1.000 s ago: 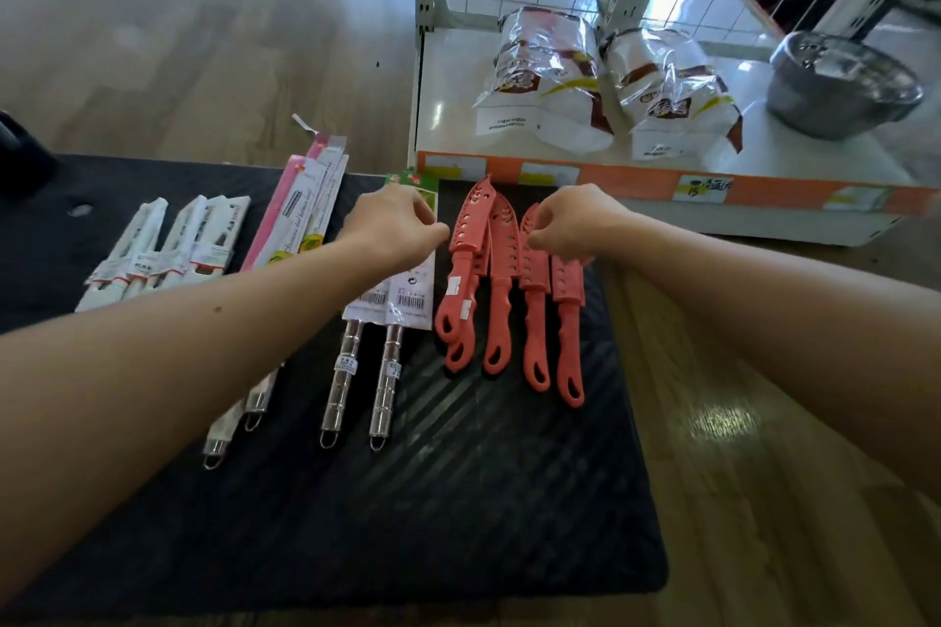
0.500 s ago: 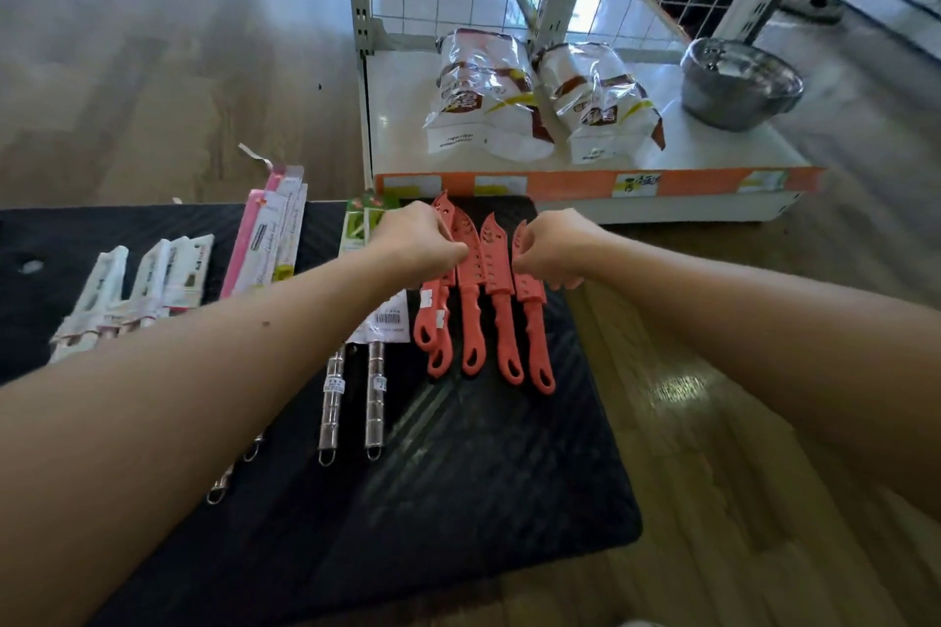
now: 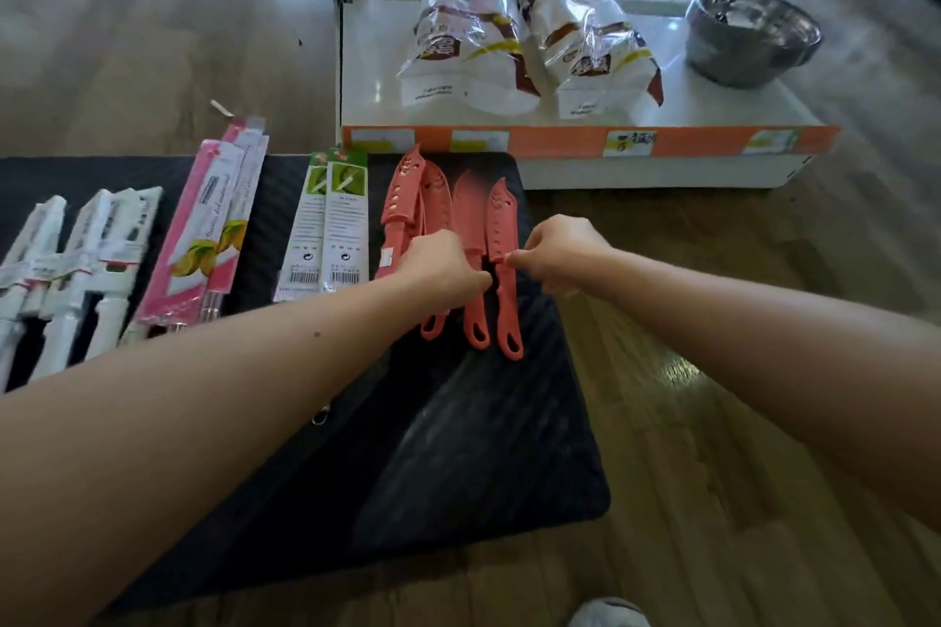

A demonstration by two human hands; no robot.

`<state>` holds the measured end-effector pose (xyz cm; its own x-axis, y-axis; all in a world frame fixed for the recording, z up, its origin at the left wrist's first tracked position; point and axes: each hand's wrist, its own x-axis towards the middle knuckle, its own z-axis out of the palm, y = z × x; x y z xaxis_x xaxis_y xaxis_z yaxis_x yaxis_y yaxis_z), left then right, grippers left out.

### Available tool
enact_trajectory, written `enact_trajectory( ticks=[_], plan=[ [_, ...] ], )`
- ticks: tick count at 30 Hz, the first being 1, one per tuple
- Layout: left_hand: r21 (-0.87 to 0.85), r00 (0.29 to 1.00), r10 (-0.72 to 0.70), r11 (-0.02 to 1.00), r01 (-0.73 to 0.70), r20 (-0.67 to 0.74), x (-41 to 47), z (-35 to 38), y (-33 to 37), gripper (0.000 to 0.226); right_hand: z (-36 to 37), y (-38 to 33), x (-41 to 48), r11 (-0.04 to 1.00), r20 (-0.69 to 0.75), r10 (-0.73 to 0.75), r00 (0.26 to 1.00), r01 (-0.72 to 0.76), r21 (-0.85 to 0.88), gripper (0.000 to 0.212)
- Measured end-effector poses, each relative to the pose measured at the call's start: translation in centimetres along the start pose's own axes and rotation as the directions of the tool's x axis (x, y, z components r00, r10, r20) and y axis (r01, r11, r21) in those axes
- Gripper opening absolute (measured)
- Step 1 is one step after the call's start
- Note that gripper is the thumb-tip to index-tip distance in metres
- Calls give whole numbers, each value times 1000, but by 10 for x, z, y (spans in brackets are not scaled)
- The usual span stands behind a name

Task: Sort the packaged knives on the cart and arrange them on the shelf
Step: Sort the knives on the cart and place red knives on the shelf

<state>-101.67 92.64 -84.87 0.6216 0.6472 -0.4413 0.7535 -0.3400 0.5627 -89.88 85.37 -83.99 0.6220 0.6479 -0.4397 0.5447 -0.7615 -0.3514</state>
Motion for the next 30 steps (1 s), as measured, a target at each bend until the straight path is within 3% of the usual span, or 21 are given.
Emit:
enact_trajectory(
  ticks=[5,8,15,24,27,30],
  plan=[
    [144,998,57,988,-53,-23,-1,8,6,37,14,5,-3,998,14,-18,1000,19,-66,36],
    [120,998,38,992,-33,-42,1,9,9,30,17,10,-3,999,-4,2,1000,-2,-43,37],
    [62,998,-39,997,43,-57,11,12,11,42,21,9,-2,995,-2,64,998,-63,81,32],
    [-141,984,-176,975,172,-21,22,15,10,44,21,10,0,932,91,197,976,-215,290,31],
    [-280,974,-222,933,228,51,24,15,11,42,20,14,-1,902,117,203,972,-232,363,24],
    [-401,958,-268,870,286,102,23,11,11,46,18,16,-1,853,157,193,969,-245,461,35]
  ],
)
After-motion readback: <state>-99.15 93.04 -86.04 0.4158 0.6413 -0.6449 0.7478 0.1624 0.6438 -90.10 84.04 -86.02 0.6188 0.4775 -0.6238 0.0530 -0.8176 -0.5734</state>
